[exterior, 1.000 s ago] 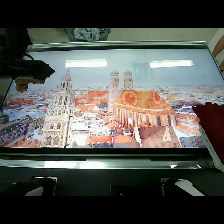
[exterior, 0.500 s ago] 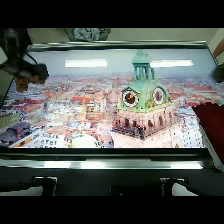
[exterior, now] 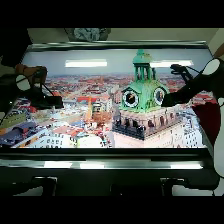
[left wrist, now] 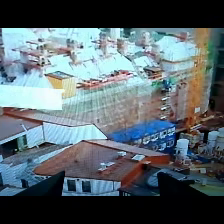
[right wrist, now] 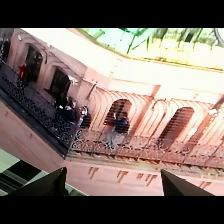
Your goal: Fold the shirts.
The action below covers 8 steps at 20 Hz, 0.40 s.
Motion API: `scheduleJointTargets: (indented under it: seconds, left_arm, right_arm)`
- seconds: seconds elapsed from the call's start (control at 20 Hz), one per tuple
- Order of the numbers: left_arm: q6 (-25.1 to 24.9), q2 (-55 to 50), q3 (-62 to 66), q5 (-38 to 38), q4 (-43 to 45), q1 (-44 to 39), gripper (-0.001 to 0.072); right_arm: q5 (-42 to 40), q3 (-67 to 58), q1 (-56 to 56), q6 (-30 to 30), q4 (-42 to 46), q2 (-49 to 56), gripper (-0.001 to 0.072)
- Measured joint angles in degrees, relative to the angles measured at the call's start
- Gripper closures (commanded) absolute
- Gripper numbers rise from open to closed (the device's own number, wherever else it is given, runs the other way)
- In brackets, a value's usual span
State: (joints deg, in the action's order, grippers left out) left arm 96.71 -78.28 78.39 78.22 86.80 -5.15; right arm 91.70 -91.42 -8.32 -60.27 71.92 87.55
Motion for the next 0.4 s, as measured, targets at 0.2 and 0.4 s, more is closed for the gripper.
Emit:
scheduleJointTargets:
  seconds: [0.2,0.4]
  left_arm:
    - [0.4,0.4,-1.7,-0.9,-0.5,0.0,-0.0004]
    - [0.7,0.5,-2.2,-1.3,-0.6,0.0,-0.0005]
  right_arm:
    - [0.8,0.5,0.2,0.0,1.0,0.3,0.0022]
    - [1.0,0.6,0.4,0.0,1.3,0.4,0.0022]
